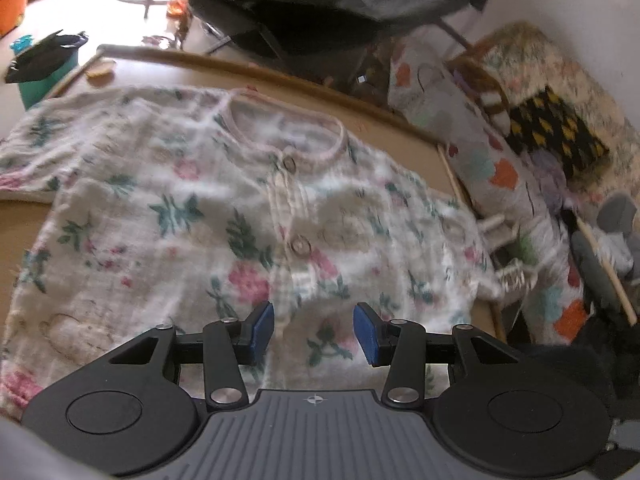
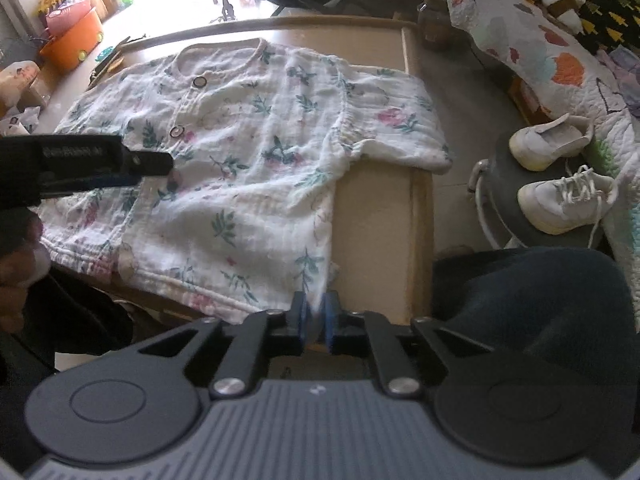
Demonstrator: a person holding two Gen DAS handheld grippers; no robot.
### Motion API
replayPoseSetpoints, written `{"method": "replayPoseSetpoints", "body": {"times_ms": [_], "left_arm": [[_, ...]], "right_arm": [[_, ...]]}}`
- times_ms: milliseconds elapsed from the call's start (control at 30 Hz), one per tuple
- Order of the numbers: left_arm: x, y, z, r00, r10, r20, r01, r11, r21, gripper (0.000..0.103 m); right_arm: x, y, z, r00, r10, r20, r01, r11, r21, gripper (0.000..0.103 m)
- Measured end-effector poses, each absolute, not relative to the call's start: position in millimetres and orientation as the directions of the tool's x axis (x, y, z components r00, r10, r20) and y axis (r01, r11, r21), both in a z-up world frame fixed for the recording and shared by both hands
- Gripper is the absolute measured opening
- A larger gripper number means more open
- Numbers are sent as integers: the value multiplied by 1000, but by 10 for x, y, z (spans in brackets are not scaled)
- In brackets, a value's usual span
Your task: Fold clothes
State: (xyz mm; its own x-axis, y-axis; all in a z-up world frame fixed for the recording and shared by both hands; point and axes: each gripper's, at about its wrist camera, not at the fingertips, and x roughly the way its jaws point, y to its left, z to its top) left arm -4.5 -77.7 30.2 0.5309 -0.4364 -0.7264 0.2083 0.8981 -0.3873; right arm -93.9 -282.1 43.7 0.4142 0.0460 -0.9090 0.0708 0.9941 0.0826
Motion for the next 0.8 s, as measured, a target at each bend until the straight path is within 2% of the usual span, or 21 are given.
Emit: {"method": "replayPoseSetpoints", "body": {"times_ms": [133,233,267,433,633,800], "left_arm": [[-119,-629,490,578,-453,-679,211,886,-412,47],[-182,-475,592,607,-419,-675,175,899,-401,62],[-199,-424,607,610,-402,-683,164,907,-388,63],[-312,-121,552,607,-301,-736,88,945,-314,63],[-366,294,422,582,-267,-768,-31,937,-348,63],[-410,447,404,583,-277,-764,-53,925,-376,63]], "right_arm": [[-1015,-2828,587,456,9,-890,60,997,40,20],[-1012,-2782,721,524,0,-852,37,999,23,23],[-994,-2762,758,549,11,-836,25,999,29,24],[-776,-2563,777,602,64,-796,-60,998,34,24],[-496,-2257,529,567,81,-820,-144,990,-2,24],[-450,-2175,342,516,77,-853,-160,987,-8,24]]}}
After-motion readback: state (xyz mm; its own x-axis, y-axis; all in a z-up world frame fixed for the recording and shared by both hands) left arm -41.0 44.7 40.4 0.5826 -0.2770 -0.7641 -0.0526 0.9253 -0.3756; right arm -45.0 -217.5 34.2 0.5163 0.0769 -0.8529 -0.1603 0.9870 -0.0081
